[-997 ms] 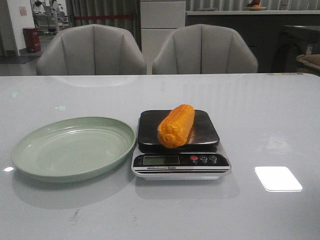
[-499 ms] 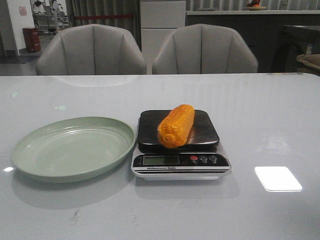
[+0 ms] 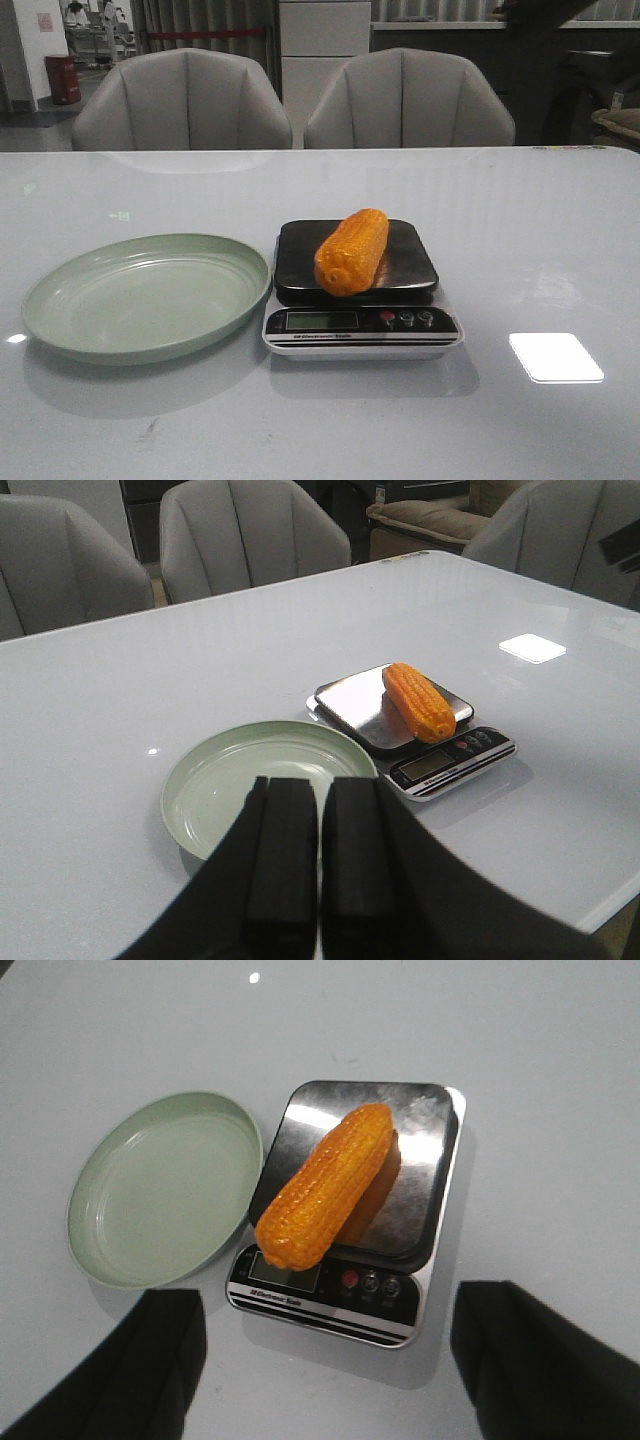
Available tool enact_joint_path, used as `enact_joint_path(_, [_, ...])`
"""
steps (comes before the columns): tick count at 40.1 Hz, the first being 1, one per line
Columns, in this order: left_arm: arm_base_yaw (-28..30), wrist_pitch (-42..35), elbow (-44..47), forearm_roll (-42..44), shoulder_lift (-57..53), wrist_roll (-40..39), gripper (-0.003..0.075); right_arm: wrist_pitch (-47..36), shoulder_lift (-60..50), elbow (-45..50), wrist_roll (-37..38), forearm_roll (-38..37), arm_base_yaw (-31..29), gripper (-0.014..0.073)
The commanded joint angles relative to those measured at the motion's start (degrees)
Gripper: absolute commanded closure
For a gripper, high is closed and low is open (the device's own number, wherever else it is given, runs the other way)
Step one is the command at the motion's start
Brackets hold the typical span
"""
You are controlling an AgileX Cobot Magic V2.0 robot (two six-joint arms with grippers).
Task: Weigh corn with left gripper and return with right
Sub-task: 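Lower the right gripper over the corn on the scale and grasp, then carry the corn with the right gripper onto the green plate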
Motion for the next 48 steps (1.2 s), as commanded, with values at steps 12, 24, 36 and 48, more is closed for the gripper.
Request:
enact_joint_path(12, [0.1,-4.5,-1.4,-0.1,-0.2,-0.2,0.0588,2.3,26.0,-22.3,10.0,0.3,5.2,-0.0012])
enact_joint_path(24, [0.1,-4.5,-1.4,-0.1,-0.2,-0.2,0.0588,17.1,40.6,-38.0,29.8,-15.4,8.3,-0.0012])
enact_joint_path(36, [0.1,-4.5,-1.4,-0.1,-0.4,-0.2,0.0588,29.5,48.7,-46.2,43.3,-29.0,13.1,-0.0011])
enact_joint_path(48, [0.1,-4.5,-1.4,-0.1,-0.5,-0.2,0.0589,30.0,51.6,-48.8,43.3,-27.9,14.1,0.0431])
